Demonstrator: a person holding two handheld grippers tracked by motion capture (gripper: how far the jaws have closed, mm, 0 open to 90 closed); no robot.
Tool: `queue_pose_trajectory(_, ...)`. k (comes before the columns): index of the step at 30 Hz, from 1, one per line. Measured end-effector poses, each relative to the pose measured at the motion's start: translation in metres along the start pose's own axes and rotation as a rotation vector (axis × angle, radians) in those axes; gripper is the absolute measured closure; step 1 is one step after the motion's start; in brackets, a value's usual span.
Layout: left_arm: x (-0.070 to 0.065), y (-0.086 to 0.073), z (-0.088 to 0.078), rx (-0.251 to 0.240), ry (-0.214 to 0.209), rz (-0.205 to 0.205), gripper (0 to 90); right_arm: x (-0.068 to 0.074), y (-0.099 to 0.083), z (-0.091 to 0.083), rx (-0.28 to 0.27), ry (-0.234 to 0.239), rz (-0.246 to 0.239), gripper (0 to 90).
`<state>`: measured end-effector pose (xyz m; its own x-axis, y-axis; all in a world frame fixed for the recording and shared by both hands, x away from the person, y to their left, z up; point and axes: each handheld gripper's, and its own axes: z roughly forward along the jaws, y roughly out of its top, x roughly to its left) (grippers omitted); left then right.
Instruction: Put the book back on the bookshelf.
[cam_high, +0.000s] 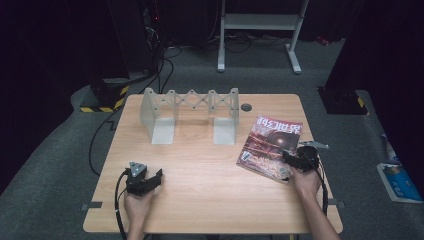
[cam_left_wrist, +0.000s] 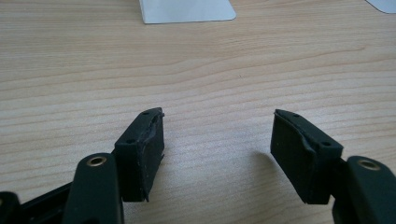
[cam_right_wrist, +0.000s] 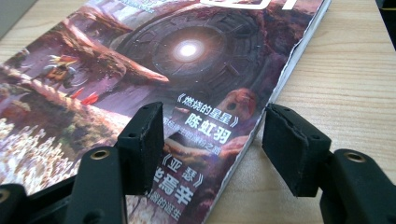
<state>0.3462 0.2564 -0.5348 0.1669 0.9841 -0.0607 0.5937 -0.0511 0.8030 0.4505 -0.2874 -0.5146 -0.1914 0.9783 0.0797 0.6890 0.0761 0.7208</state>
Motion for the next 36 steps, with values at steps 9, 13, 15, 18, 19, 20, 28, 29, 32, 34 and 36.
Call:
queue_pose_trajectory(9,0.000,0.000,0.000,0.000,0.000,0.000,35.0,0.000,-0.001,0.003,-0.001,0.002,0.002,37.4)
queue_pose_trajectory(13,0.000,0.000,0.000,0.000,0.000,-0.001,35.0,0.001,-0.002,0.003,-0.004,-0.005,-0.008,37.5)
queue_pose_trajectory(15,0.000,0.000,0.000,0.000,-0.001,-0.001,34.9,0.000,-0.003,0.003,-0.007,-0.004,-0.009,37.6)
queue_pose_trajectory(18,0.000,0.000,0.000,0.000,-0.001,-0.001,34.9,-0.002,-0.004,0.003,-0.013,0.017,0.001,37.9)
queue_pose_trajectory(19,0.000,0.000,0.000,0.000,-0.001,-0.001,34.9,-0.002,-0.004,0.003,-0.013,0.017,0.001,37.9)
queue_pose_trajectory(20,0.000,0.000,0.000,0.000,-0.001,-0.001,34.9,-0.001,-0.006,0.003,-0.023,0.009,-0.010,38.4)
queue_pose_trajectory(28,0.000,0.000,0.000,0.000,-0.001,-0.001,34.9,0.006,-0.009,-0.002,-0.041,-0.025,-0.083,42.8)
queue_pose_trajectory(29,0.000,0.000,0.000,-0.001,-0.001,-0.001,34.9,0.005,-0.010,-0.003,-0.031,-0.015,-0.075,43.2)
queue_pose_trajectory(32,0.000,0.000,0.000,-0.001,0.000,-0.001,34.9,0.004,-0.011,-0.004,-0.032,-0.002,-0.059,43.3)
queue_pose_trajectory(34,0.000,0.000,0.000,-0.001,-0.001,-0.002,34.9,0.003,-0.012,-0.004,-0.029,0.012,-0.042,43.5)
queue_pose_trajectory(36,0.000,0.000,0.000,-0.001,0.000,-0.002,34.9,0.001,-0.013,-0.006,-0.024,0.026,-0.028,43.9)
